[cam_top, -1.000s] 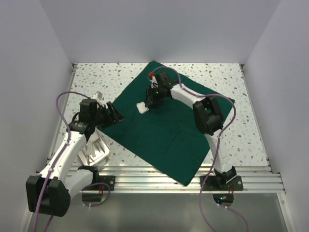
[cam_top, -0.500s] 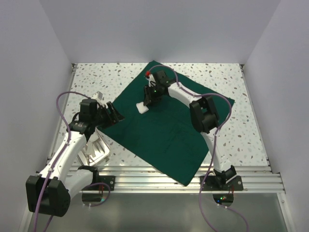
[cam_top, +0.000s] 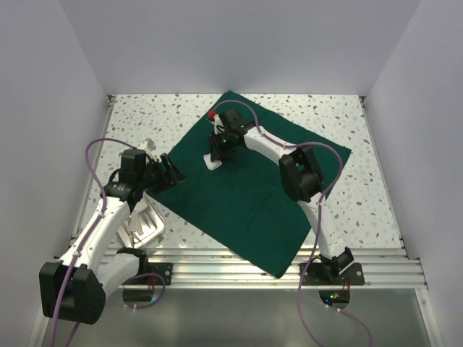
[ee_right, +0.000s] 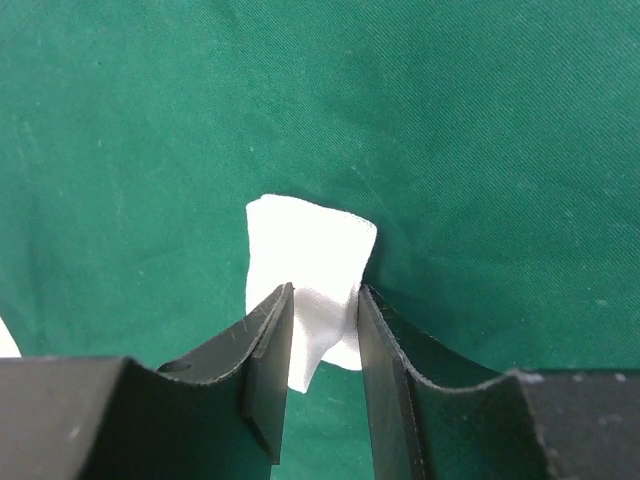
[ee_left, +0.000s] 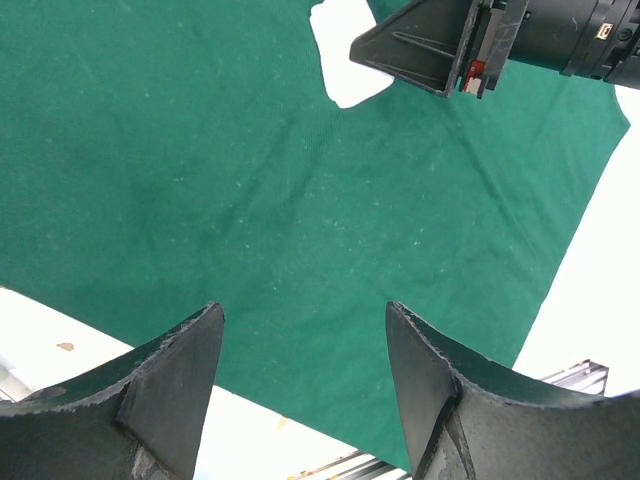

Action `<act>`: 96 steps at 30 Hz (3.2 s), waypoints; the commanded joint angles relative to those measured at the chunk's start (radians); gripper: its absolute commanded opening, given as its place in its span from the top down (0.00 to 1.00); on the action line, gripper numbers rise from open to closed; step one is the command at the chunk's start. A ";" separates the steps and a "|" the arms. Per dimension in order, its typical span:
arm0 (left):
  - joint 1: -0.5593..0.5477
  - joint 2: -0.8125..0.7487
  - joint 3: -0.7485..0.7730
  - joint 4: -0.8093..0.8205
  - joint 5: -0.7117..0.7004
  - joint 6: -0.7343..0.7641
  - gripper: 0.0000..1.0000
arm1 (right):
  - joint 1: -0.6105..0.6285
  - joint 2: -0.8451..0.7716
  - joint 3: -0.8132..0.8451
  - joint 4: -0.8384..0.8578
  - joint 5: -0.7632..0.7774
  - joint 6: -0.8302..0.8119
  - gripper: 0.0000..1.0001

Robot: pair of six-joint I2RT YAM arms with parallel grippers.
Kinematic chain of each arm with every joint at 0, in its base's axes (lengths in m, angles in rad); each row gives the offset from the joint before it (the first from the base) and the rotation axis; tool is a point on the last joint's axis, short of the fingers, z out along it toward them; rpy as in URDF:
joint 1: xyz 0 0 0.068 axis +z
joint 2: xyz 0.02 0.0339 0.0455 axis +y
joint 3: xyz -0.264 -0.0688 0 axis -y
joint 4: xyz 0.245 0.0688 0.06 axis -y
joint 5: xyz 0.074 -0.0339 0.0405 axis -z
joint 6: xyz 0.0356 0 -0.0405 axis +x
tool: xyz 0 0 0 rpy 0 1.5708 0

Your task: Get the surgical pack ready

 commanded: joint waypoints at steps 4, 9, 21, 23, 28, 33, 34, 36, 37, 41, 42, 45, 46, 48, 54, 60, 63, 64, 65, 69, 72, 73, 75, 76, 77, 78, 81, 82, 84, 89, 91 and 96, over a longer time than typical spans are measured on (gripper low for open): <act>-0.007 -0.021 -0.014 0.031 0.000 -0.006 0.30 | 0.014 0.043 0.010 -0.068 0.050 -0.023 0.66; -0.007 -0.018 -0.020 0.035 0.002 -0.008 0.30 | 0.013 0.034 0.033 -0.066 0.025 -0.012 0.83; -0.007 0.002 -0.034 0.221 0.251 -0.015 0.29 | -0.044 -0.196 -0.046 0.022 -0.192 0.129 1.00; -0.007 -0.010 -0.057 0.319 0.316 -0.040 0.29 | -0.056 -0.265 -0.175 0.070 -0.223 0.144 1.00; -0.007 -0.032 -0.161 0.581 0.411 -0.118 0.24 | -0.084 -0.547 -0.509 0.235 -0.358 0.276 1.00; -0.018 -0.022 -0.267 0.801 0.471 -0.211 0.18 | -0.092 -0.704 -0.711 0.447 -0.481 0.452 1.00; -0.024 -0.021 -0.281 0.894 0.479 -0.228 0.17 | -0.090 -0.710 -0.728 0.475 -0.497 0.477 1.00; -0.035 -0.019 -0.315 0.956 0.479 -0.257 0.15 | -0.086 -0.718 -0.757 0.565 -0.556 0.543 1.00; -0.038 -0.018 -0.318 0.982 0.480 -0.258 0.14 | -0.082 -0.721 -0.772 0.578 -0.561 0.551 1.00; -0.043 0.004 -0.333 1.082 0.493 -0.304 0.14 | -0.060 -0.730 -0.792 0.590 -0.561 0.552 1.00; -0.043 0.011 -0.332 1.094 0.494 -0.316 0.13 | -0.056 -0.729 -0.798 0.592 -0.561 0.551 1.00; -0.049 0.048 -0.330 1.135 0.503 -0.337 0.13 | -0.044 -0.730 -0.817 0.616 -0.567 0.563 1.00; -0.050 0.063 -0.326 1.135 0.512 -0.336 0.14 | -0.046 -0.733 -0.820 0.619 -0.565 0.562 1.00; -0.056 0.088 -0.329 1.148 0.514 -0.348 0.14 | -0.044 -0.741 -0.828 0.624 -0.564 0.563 1.00; -0.072 0.120 -0.333 1.207 0.503 -0.393 0.16 | -0.035 -0.738 -0.828 0.632 -0.568 0.566 1.00; -0.075 0.132 -0.332 1.240 0.497 -0.425 0.27 | -0.023 -0.729 -0.826 0.638 -0.571 0.566 1.00; -0.076 0.139 -0.324 1.234 0.496 -0.431 0.33 | -0.017 -0.729 -0.825 0.639 -0.571 0.565 1.00; -0.076 0.140 -0.321 1.232 0.497 -0.431 0.36 | -0.013 -0.730 -0.825 0.638 -0.570 0.566 1.00; -0.076 0.140 -0.319 1.227 0.493 -0.431 0.37 | -0.012 -0.730 -0.825 0.642 -0.570 0.569 1.00; -0.080 0.139 -0.306 1.191 0.486 -0.431 0.46 | -0.004 -0.729 -0.826 0.653 -0.564 0.572 1.00; -0.080 0.107 -0.270 1.072 0.470 -0.396 0.86 | 0.006 -0.729 -0.822 0.656 -0.556 0.574 1.00; -0.080 0.096 -0.255 1.018 0.454 -0.344 0.97 | 0.007 -0.727 -0.817 0.647 -0.548 0.569 0.97; -0.080 0.067 -0.195 0.797 0.405 -0.276 1.00 | 0.010 -0.729 -0.803 0.604 -0.519 0.540 0.79; -0.078 0.053 -0.183 0.745 0.387 -0.220 1.00 | 0.010 -0.729 -0.797 0.552 -0.507 0.504 0.74; -0.078 0.038 -0.163 0.576 0.306 -0.189 1.00 | 0.010 -0.741 -0.780 0.514 -0.484 0.481 0.57; -0.075 0.018 -0.116 0.483 0.263 -0.158 1.00 | 0.010 -0.751 -0.771 0.468 -0.423 0.456 0.47; -0.066 0.014 -0.010 0.108 0.080 -0.055 1.00 | 0.013 -0.814 -0.777 0.337 -0.335 0.390 0.18; -0.057 0.013 0.012 0.032 0.034 -0.032 1.00 | 0.017 -0.833 -0.788 0.325 -0.294 0.367 0.14; -0.055 -0.005 0.076 -0.183 -0.139 -0.024 1.00 | 0.036 -0.888 -0.824 0.305 -0.269 0.350 0.11; 0.017 -0.078 0.162 -0.542 -0.439 -0.090 1.00 | 0.069 -1.005 -0.976 0.346 -0.292 0.348 0.09; 0.090 -0.082 0.161 -0.610 -0.489 -0.069 1.00 | 0.074 -1.040 -1.010 0.359 -0.317 0.350 0.09; 0.138 -0.127 0.072 -0.635 -0.429 -0.089 1.00 | 0.108 -1.084 -1.032 0.398 -0.346 0.353 0.08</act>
